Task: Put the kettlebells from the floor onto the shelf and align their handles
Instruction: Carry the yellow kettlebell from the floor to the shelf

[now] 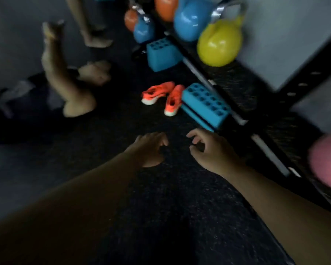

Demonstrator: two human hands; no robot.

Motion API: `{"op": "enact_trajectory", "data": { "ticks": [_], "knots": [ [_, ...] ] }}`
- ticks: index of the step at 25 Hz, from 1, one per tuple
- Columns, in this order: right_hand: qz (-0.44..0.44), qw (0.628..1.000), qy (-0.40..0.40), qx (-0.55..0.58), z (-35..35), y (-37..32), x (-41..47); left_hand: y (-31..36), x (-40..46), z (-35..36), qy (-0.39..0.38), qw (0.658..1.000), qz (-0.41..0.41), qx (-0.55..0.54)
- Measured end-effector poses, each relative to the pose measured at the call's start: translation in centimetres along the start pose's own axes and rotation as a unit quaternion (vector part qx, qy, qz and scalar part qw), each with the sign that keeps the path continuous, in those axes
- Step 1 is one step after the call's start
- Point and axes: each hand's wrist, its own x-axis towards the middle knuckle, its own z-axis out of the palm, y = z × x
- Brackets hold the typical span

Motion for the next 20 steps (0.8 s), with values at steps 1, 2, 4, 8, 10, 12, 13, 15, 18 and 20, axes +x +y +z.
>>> {"op": "enact_trajectory", "data": {
  "ticks": [1, 2, 4, 8, 10, 12, 13, 15, 18, 20],
  "knots": [
    [-0.023, 0.999, -0.026, -0.001, 3.3, -3.3, 0.7, -4.2, -3.2, 0.4, 0.001, 0.999, -0.041, -0.017],
    [-0.047, 0.997, -0.059, 0.001, 7.0, -7.0, 1.4, -9.0, -6.9, 1.0, 0.011, 0.995, -0.087, -0.039],
    [-0.093, 0.986, -0.135, 0.0, 14.9, -14.3, 1.4, -17.6, -15.4, 3.2, 0.03, 0.982, -0.169, -0.079],
    [-0.158, 0.952, -0.261, -0.037, 29.9, -26.8, -2.8, -30.4, -33.5, 9.1, 0.008, 0.948, -0.292, -0.125],
    [-0.158, 0.94, -0.3, -0.048, 35.2, -30.7, -5.4, -34.3, -40.9, 11.6, 0.008, 0.931, -0.34, -0.135],
    [-0.164, 0.924, -0.339, -0.063, 40.8, -33.9, -8.6, -37.7, -48.0, 14.5, -0.002, 0.911, -0.386, -0.144],
    [-0.171, 0.914, -0.361, -0.072, 43.3, -34.9, -10.2, -39.1, -50.8, 16.3, -0.011, 0.904, -0.402, -0.148],
    [-0.195, 0.892, -0.396, -0.094, 48.0, -35.7, -13.1, -41.3, -54.9, 20.2, -0.029, 0.895, -0.418, -0.151],
    [-0.244, 0.861, -0.429, -0.123, 53.8, -35.1, -16.3, -43.0, -57.2, 26.3, -0.072, 0.899, -0.403, -0.153],
    [-0.272, 0.833, -0.459, -0.146, 57.6, -33.9, -18.3, -43.8, -57.1, 30.3, -0.096, 0.907, -0.381, -0.154]
  ]
}}
